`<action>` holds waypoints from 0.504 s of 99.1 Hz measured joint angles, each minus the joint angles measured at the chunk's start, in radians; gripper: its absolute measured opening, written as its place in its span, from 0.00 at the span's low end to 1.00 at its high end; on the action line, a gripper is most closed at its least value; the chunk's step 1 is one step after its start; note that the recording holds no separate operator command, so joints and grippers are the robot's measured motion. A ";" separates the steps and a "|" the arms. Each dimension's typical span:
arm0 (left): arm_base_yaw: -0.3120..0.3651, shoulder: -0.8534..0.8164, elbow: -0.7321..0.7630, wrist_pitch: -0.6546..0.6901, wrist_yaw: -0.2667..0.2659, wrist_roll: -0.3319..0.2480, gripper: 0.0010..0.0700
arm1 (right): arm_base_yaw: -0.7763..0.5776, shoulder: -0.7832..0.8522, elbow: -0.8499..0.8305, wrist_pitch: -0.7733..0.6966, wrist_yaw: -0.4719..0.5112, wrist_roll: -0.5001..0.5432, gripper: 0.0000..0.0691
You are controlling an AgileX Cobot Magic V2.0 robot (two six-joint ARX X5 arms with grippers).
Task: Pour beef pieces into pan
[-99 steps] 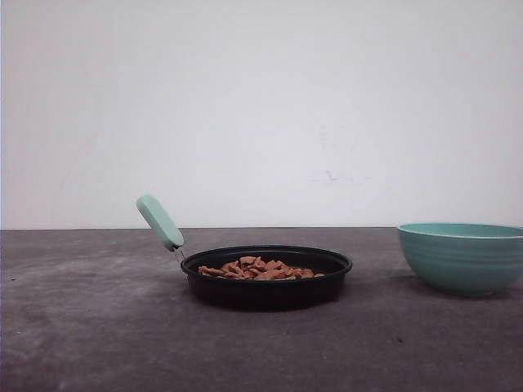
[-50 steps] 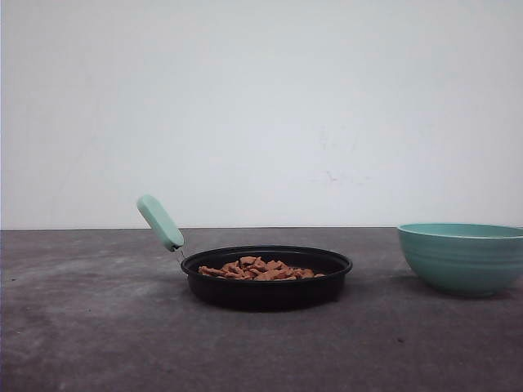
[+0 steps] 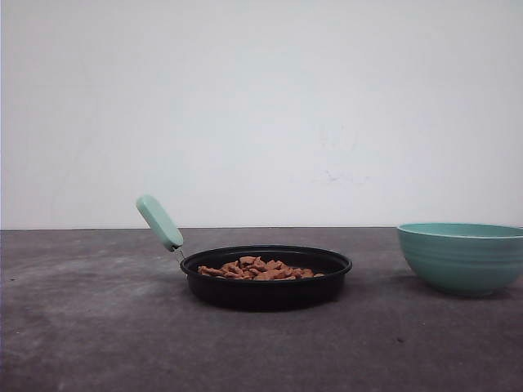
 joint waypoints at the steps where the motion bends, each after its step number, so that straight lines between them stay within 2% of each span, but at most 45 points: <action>1: 0.000 0.000 0.000 0.000 0.000 0.000 0.00 | 0.000 0.000 0.000 0.000 0.000 0.000 0.01; 50: 0.000 0.000 0.000 0.000 0.000 0.007 0.00 | 0.000 0.000 0.000 0.000 0.000 0.000 0.01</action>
